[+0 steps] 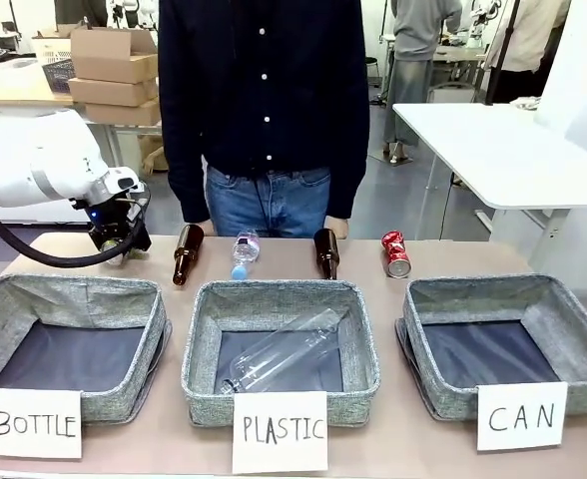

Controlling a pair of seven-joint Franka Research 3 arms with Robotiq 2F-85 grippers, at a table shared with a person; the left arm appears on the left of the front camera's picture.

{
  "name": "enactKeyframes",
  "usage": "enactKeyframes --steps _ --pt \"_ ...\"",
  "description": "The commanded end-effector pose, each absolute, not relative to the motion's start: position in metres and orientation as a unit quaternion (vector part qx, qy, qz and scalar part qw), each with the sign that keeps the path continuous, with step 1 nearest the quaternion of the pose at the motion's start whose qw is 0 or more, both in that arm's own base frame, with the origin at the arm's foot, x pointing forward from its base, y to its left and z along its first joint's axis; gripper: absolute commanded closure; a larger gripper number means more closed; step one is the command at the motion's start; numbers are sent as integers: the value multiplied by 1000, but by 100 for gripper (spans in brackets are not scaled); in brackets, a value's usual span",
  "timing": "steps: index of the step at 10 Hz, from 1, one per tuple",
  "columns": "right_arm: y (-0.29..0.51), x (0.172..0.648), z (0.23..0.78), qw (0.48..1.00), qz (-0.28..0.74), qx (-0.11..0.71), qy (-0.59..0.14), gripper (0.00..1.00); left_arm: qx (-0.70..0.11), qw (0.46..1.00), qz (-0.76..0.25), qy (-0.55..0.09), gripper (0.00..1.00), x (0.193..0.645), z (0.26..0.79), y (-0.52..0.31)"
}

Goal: Sort the can waste into the basket.
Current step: Pick up the can waste from the table and place it in the right Fabric basket.

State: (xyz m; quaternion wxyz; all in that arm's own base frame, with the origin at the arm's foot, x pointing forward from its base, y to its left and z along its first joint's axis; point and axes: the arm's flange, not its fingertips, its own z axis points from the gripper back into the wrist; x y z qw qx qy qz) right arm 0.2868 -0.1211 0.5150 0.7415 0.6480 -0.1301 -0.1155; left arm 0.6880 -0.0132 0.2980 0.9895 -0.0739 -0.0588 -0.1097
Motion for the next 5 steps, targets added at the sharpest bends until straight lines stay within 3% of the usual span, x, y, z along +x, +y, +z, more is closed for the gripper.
enactKeyframes --steps 1,5 --pt "-121 289 517 738 -105 652 -140 0 -58 991 -103 -57 100 690 301 -13" --pt "-121 289 517 738 -105 652 -140 0 -103 986 -113 -62 100 682 320 -6"
